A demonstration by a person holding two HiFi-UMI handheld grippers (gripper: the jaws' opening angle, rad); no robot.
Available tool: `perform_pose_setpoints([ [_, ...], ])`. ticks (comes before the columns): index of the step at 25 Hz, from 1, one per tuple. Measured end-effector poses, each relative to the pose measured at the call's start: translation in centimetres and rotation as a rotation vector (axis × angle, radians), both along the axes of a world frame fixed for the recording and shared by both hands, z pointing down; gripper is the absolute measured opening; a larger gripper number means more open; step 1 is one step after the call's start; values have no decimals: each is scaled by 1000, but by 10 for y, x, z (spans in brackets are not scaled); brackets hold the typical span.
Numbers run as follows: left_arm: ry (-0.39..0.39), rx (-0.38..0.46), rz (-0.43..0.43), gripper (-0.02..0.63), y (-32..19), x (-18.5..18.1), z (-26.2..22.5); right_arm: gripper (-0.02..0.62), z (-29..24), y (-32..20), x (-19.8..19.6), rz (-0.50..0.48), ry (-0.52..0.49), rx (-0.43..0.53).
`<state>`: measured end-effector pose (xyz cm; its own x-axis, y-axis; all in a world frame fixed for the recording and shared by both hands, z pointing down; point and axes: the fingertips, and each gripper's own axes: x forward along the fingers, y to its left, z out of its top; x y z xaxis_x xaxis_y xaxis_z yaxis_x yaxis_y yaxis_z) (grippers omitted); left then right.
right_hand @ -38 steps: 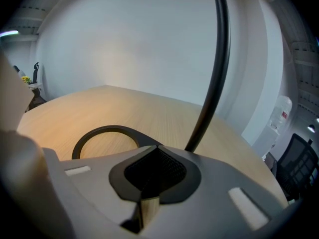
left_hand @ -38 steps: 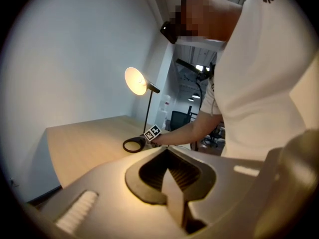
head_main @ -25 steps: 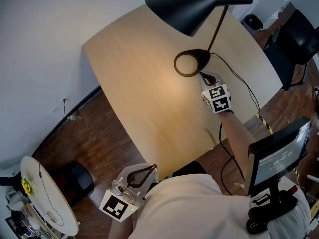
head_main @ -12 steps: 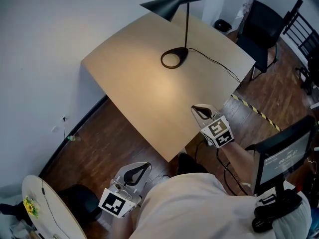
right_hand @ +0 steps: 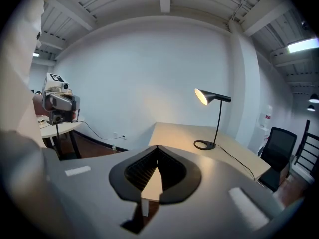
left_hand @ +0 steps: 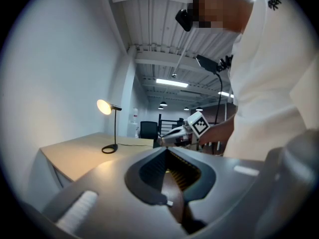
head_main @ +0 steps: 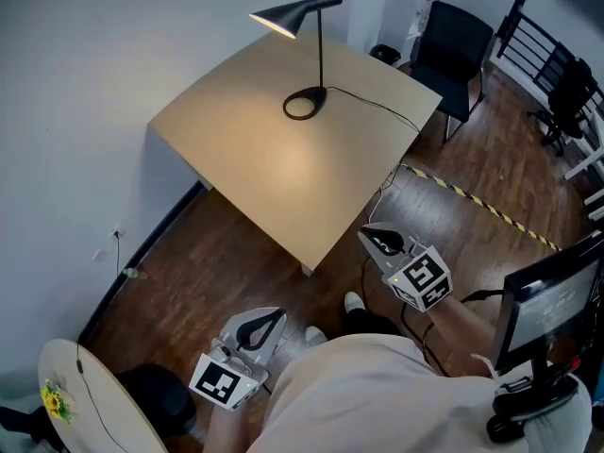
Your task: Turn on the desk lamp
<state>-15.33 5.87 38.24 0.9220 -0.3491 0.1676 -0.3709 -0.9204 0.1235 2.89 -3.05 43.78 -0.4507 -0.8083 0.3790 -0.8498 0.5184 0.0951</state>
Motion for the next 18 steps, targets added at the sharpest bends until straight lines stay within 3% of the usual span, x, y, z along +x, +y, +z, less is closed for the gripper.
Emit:
perform_pose_setpoints([
  [7, 25, -2, 61, 17, 38, 21, -1, 3, -28, 66, 5, 11, -13, 45],
  [18, 11, 29, 91, 17, 144, 91, -16, 3, -27, 209, 67, 47, -96, 62],
])
